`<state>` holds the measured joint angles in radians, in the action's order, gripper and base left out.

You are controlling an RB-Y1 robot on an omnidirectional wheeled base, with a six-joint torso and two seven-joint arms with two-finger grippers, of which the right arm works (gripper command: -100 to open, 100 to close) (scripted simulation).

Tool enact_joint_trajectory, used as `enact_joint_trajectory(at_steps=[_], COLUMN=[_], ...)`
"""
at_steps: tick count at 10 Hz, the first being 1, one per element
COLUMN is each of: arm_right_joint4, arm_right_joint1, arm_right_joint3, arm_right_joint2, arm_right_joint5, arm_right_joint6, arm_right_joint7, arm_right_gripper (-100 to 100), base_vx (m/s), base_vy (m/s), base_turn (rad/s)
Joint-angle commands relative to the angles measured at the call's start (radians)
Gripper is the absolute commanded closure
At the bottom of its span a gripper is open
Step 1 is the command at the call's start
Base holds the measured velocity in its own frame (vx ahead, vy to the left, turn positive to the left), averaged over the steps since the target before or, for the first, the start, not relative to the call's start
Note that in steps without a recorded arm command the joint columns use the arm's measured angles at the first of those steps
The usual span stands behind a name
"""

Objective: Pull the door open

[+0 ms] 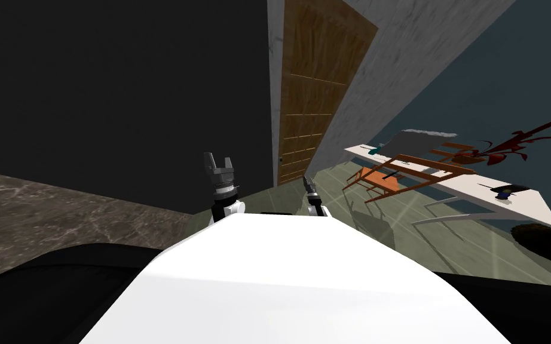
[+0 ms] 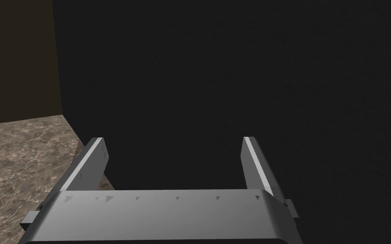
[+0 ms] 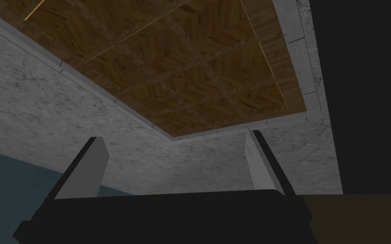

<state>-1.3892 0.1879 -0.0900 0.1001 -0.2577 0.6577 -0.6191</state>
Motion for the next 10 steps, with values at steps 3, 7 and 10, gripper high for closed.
enact_joint_trajectory(at_steps=[3, 7, 10], arm_right_joint4=[0.088, 0.182, 0.250], arm_right_joint1=[-0.033, -0.070, -0.096], arm_right_joint3=[-0.002, -0.005, -0.006], arm_right_joint2=[-0.005, -0.013, -0.021], arm_right_joint5=[-0.037, -0.076, -0.105], arm_right_joint6=[0.028, 0.056, 0.076], arm_right_joint7=[-0.079, -0.160, -0.219], arm_right_gripper=[-100, -100, -100], base_vx=[0.102, 0.097, 0.094], base_vy=[0.001, -0.004, 0.005], base_turn=[0.037, 0.033, 0.028])
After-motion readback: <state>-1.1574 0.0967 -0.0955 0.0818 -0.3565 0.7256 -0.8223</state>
